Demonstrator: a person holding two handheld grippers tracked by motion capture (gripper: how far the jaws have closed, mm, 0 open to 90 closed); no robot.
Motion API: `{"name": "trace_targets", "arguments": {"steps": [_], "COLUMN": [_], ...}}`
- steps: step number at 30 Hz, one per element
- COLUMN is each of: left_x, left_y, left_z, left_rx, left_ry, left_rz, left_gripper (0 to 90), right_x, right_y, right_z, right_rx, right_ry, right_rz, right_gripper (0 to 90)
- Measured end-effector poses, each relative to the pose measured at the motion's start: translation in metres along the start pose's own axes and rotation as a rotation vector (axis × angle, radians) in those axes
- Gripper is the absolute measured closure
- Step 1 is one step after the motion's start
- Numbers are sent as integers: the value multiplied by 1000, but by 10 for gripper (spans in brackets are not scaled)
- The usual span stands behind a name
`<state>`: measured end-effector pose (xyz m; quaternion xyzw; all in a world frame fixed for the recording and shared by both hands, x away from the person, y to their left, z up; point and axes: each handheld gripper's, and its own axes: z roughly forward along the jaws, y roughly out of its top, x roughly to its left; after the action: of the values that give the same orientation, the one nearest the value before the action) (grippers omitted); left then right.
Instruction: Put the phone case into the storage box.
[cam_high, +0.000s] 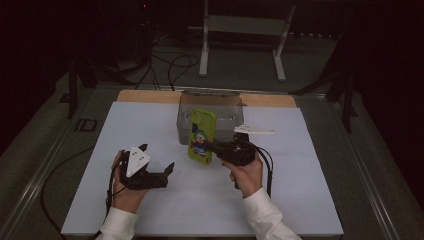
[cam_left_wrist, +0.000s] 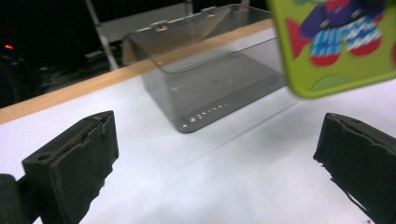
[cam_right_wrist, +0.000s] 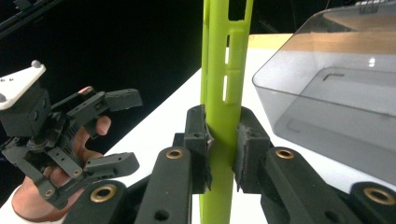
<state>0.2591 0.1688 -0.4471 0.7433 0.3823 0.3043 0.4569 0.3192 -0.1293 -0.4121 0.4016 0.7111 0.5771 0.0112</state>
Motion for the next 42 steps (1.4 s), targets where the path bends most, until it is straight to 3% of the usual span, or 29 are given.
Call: {"name": "trace_targets", "arguments": {"steps": [9,15,23,27,34,42], "left_x": [14,22,29,31,36,41], "left_y": [-18,-35,-58,-63,-70,-75], "left_z": [-13,-25,-35,-38,-38,-37], "left_rx": [3,-22,-19,-21,-24,-26], "left_ry": [1,37,75,91,84,117], "left_rz": [-8,-30,-53,-43,-30,-64], "left_gripper": [0,0,0,0,0,0], "right_x": [2,0,-1,-1,0,-1], "right_y": [8,13,20,24,30,36], "right_z": [-5,-9,-10,-11,-10,-9], "right_rx": [12,23,45,55,70,82], "right_ry": [-31,-47,-69,-77,-89,-100], "right_rz": [-14,-5,2,-1,-4,-2], "right_gripper": [782,782,781,781,781,781]}}
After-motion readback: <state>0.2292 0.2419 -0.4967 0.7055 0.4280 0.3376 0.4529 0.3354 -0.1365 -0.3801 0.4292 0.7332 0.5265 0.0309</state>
